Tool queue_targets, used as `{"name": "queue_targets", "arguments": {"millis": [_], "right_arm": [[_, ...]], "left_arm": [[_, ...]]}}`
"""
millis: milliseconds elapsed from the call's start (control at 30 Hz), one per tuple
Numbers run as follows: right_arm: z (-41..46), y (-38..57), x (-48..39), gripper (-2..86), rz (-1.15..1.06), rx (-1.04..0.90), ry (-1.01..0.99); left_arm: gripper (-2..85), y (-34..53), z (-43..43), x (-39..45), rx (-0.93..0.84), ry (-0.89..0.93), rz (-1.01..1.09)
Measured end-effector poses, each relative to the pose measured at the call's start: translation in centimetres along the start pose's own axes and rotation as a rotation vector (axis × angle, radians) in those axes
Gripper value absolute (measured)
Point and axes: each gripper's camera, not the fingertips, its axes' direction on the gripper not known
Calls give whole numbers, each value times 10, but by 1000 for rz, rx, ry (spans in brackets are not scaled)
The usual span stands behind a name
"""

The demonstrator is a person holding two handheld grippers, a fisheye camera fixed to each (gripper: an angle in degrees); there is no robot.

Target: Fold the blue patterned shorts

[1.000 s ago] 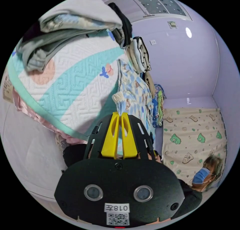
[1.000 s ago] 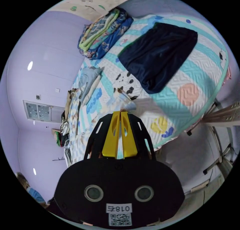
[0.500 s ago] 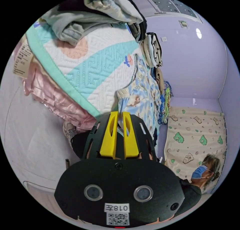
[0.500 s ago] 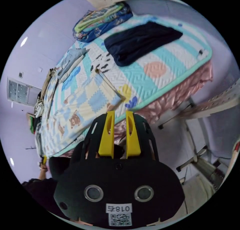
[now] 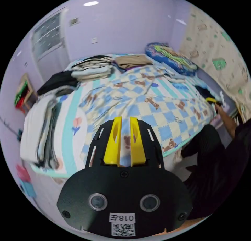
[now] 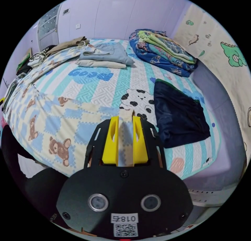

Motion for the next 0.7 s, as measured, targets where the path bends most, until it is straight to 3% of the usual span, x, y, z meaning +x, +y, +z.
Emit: {"name": "queue_targets", "arguments": {"millis": [133,333,700], "right_arm": [[19,-7,-15,77,-28,-67,50],[16,-2,-41,54,-88,-40,118],[-8,-14,-47,-8,-36,36,121]], "left_arm": [[61,-121,59,96,-61,1,232],[59,-240,130,199,-99,-8,388],[52,-360,167,290,-91,32,467]]}}
